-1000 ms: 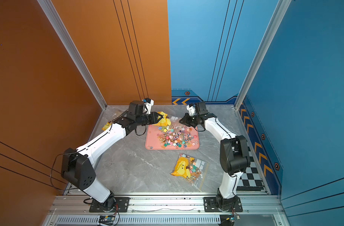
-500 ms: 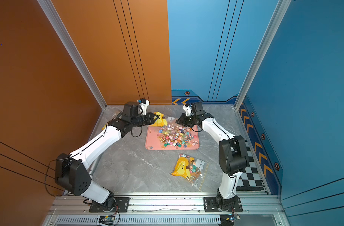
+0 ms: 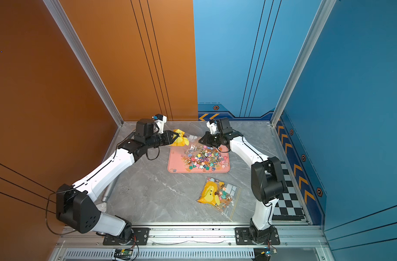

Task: Pour candies out of the ziploc bag
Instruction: 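Pour the candies out of the ziploc bag onto the tray.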

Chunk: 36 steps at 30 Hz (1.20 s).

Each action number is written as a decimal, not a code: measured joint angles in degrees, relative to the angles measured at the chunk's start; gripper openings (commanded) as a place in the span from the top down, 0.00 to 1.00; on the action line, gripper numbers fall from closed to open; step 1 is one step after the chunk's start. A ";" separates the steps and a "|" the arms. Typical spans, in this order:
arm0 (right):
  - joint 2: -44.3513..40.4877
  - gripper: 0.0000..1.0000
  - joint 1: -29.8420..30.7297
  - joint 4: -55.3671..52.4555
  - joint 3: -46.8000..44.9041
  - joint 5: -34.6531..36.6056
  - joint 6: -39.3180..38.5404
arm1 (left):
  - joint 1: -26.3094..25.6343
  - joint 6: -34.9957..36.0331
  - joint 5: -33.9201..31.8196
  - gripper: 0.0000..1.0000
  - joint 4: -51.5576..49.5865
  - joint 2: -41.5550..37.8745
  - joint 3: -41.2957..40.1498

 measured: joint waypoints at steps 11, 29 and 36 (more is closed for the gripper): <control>0.00 1.00 1.92 0.37 0.00 0.20 0.00 | 1.40 0.00 0.02 1.00 -0.02 -2.89 -2.47; 1.07 1.00 2.99 -0.13 -0.02 2.23 0.00 | 3.80 -0.11 -0.07 1.00 0.85 -5.79 -5.11; 2.03 1.00 3.02 -0.44 -0.02 3.34 0.00 | 4.63 0.24 -0.46 1.00 2.38 -8.48 -5.75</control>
